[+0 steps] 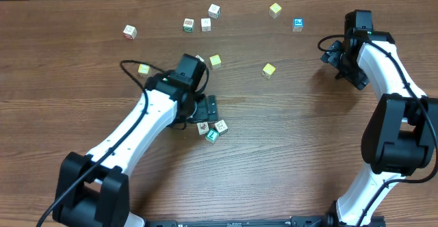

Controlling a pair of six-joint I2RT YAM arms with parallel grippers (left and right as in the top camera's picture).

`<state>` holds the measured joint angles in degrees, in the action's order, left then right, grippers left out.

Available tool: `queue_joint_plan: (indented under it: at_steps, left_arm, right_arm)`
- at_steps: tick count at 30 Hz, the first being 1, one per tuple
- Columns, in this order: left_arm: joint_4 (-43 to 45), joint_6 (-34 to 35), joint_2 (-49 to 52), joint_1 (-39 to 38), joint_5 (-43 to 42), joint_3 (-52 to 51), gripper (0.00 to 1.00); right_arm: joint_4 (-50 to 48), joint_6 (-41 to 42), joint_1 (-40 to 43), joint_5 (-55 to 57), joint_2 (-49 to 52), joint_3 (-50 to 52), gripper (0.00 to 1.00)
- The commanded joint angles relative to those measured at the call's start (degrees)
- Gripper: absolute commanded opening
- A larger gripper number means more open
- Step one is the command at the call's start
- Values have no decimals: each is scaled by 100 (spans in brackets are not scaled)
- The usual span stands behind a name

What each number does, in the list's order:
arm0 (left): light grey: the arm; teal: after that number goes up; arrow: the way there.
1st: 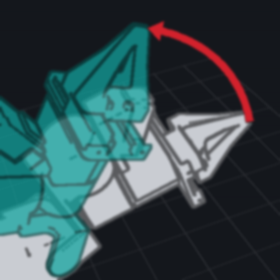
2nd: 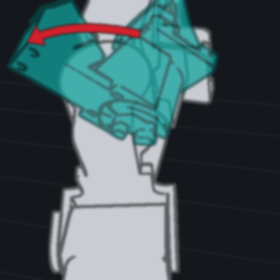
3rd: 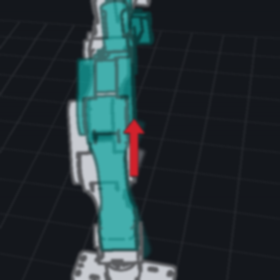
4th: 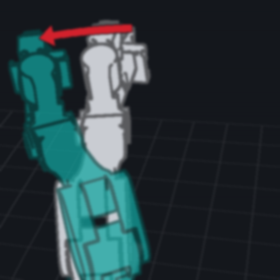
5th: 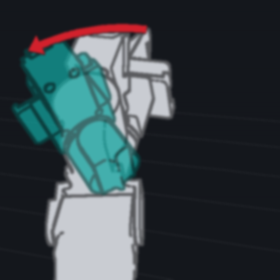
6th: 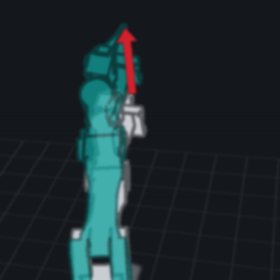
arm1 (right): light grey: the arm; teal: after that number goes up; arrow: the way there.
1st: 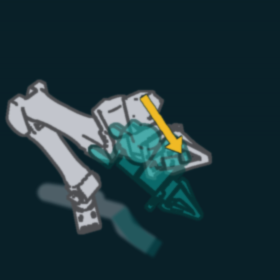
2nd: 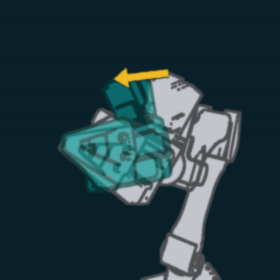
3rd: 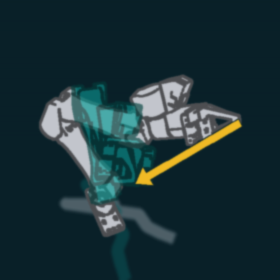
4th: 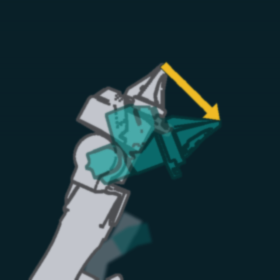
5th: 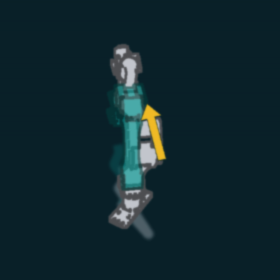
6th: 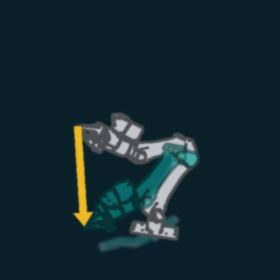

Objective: Form a circle

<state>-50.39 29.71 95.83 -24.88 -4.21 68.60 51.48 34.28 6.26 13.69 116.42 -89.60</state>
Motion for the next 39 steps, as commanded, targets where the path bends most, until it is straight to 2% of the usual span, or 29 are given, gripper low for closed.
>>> queue_joint_plan:
  at_steps: [1,2,5,12,14,19,28,33,39]
  left_arm:
    - [149,-205,39,-33,-229,68,54]
    - [129,-61,39,-33,-225,68,47]
    - [48,221,44,-68,-219,66,45]
    - [-109,492,44,-402,343,44,48]
    - [-173,654,44,-542,549,44,52]
    - [-205,769,79,-737,612,33,55]
    - [-219,761,837,-704,597,35,57]
    - [-179,756,887,-505,472,37,57]
    - [-142,732,890,-256,455,35,52]
  right_arm:
    - [-26,-2,-13,20,-151,-2,100]
    - [-26,-2,-13,20,-151,-2,100]
    - [-26,-2,-13,20,-151,-2,100]
    - [-26,-2,-13,20,-151,-2,100]
    - [-26,-2,-13,20,-151,-2,100]
    - [-26,-4,-13,20,-151,-2,100]
    - [-26,-2,-13,20,-151,-2,100]
    - [-26,-2,-13,20,-151,-2,100]
    - [-26,-2,-13,20,-151,-2,100]
